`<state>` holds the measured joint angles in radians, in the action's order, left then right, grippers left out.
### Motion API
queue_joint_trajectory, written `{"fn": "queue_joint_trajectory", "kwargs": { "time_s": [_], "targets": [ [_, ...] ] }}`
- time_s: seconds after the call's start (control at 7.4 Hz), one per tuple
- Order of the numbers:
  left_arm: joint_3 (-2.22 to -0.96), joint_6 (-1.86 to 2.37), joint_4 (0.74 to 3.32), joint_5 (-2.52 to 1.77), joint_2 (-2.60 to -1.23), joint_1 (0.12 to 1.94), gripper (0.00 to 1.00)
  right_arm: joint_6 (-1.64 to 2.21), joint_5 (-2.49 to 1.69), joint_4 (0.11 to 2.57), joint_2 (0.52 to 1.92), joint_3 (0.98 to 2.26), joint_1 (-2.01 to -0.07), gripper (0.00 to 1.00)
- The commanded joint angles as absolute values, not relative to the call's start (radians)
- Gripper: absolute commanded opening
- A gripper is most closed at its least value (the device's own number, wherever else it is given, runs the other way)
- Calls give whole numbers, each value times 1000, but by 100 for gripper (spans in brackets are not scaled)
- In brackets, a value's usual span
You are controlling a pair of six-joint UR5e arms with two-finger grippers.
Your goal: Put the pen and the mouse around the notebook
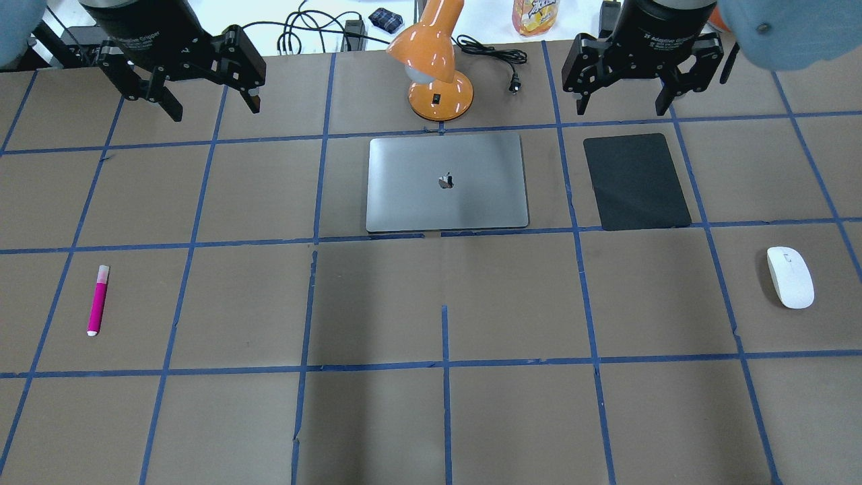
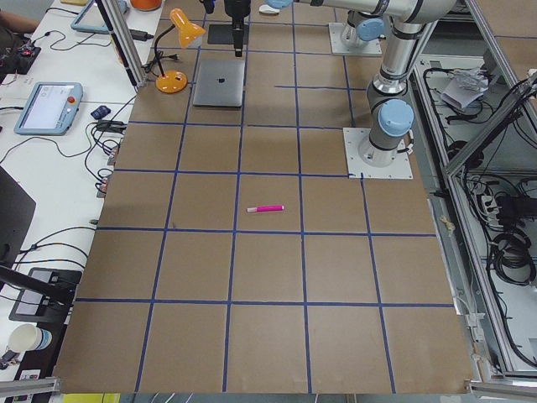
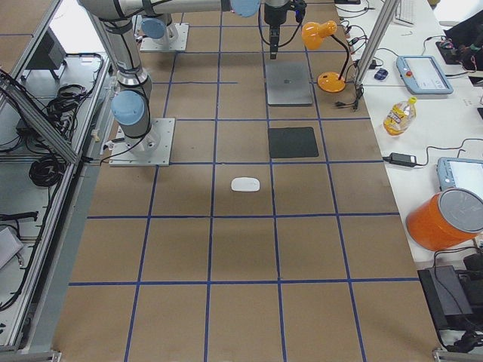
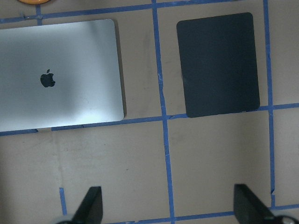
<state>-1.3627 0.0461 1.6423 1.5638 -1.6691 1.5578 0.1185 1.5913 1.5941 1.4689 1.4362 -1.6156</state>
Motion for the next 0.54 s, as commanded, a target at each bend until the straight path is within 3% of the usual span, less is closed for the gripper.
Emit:
{"fn": "queue_joint_trajectory", "kwargs": {
  "time_s": [0.0, 0.41],
  "targets": [
    [-1362, 46, 1643, 1566, -1670, 1559, 100, 112, 1589, 1594, 1467, 1433, -1617, 100],
    [-1371, 40, 1641, 1568, -1666, 1539, 100, 117, 1600, 1510, 1470, 1434, -1602, 100]
  ]
}}
